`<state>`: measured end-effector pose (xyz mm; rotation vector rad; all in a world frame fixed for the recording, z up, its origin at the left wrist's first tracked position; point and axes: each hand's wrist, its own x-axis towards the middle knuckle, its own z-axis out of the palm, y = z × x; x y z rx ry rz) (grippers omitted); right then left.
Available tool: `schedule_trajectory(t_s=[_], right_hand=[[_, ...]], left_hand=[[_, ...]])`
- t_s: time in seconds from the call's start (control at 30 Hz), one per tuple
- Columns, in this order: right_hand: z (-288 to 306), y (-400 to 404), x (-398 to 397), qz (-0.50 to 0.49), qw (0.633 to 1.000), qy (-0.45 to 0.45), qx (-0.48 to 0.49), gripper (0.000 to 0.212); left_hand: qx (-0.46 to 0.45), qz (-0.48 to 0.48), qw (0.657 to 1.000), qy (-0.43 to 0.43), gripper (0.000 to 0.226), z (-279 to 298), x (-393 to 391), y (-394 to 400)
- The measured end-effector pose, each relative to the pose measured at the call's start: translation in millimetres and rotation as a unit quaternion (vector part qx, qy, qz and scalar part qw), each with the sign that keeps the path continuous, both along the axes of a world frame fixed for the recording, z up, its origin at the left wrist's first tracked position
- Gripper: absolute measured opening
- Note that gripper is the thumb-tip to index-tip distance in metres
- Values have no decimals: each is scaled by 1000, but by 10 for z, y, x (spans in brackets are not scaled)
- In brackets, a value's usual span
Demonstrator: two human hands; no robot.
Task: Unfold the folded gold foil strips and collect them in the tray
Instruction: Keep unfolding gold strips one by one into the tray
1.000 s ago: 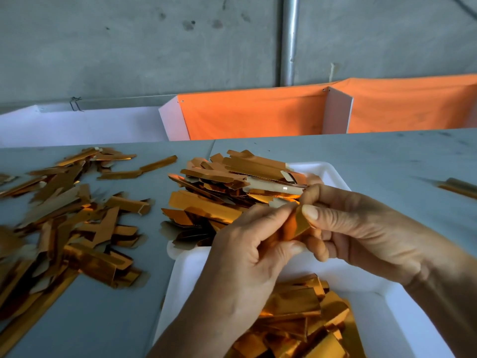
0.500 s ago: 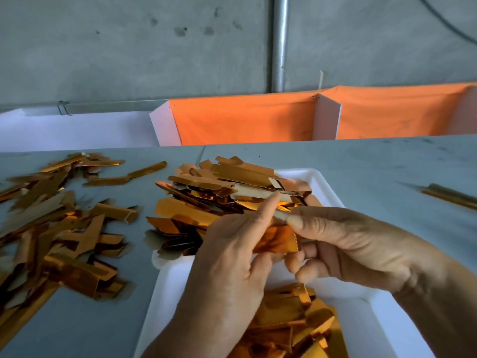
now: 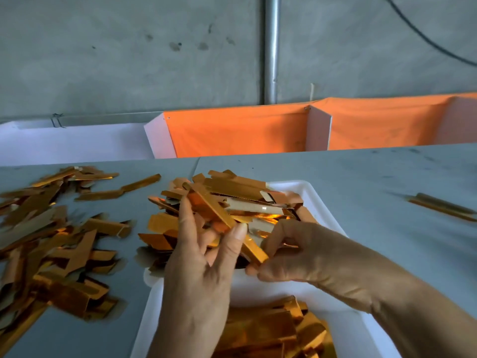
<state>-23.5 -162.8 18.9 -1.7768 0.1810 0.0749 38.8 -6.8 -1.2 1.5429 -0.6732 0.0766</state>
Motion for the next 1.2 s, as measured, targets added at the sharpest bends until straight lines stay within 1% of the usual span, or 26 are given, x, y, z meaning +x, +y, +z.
schedule_trajectory(t_s=[0.03,0.07,0.1,0.17,0.23,0.3,0.4,0.47,0.53,0.57,0.6,0.67,0.7,0.73,0.8,0.83,0.87,0.93,0.97,1.1,1.2], right_hand=[[-15,81,19,-3,998,6,-68,25],[-34,148,44,-8,994,10,-107,23],[-52,215,59,-9,991,14,-135,22],[-70,331,77,-17,981,12,-190,23],[-94,396,87,-27,979,0,-200,26],[-91,432,91,-37,983,-7,-182,27],[-77,427,90,-28,988,-9,-153,24],[-62,394,75,-19,988,-25,-150,19],[-54,310,51,-35,989,-54,-137,15],[-51,252,41,-57,990,-69,-107,15],[-49,184,34,-87,991,-89,-52,17],[0,49,11,-131,977,-137,94,10],[38,-9,-9,-135,968,-156,145,14],[65,-63,-29,-119,962,-167,177,23],[100,-128,-58,-64,966,-171,183,40],[109,-137,-64,-38,970,-166,174,43],[109,-144,-68,-17,972,-162,168,38],[107,-146,-77,4,971,-157,179,19],[115,-149,-82,7,970,-152,187,14],[118,-188,-92,10,977,-135,162,17],[110,-206,-95,18,979,-133,155,16]], left_hand=[[-5,-8,1000,19,72,-66,26,10],[6,3,1000,14,72,-66,11,6],[13,22,1000,-3,71,-105,15,-3],[16,37,999,2,68,-84,10,2],[9,28,1000,9,62,-91,21,10],[-14,17,1000,10,60,-107,23,0],[-28,-20,999,12,58,-73,-7,0],[-17,-40,999,8,55,-57,-26,7],[5,-45,999,-12,53,-78,-19,12],[30,-43,998,-28,53,-87,-12,12],[58,-45,996,-43,54,-79,-16,15],[103,-53,991,-72,58,-68,-23,20],[120,-58,988,-84,60,-64,-29,22],[135,-62,984,-94,61,-55,-37,24],[146,-69,981,-106,57,-49,-53,15],[145,-73,981,-107,52,-45,-59,9],[141,-76,981,-104,49,-40,-61,9],[130,-86,983,-100,47,-25,-66,14],[126,-91,983,-100,47,-16,-67,17],[129,-118,978,-113,42,-9,-66,30],[127,-139,977,-101,42,-21,-55,35]])
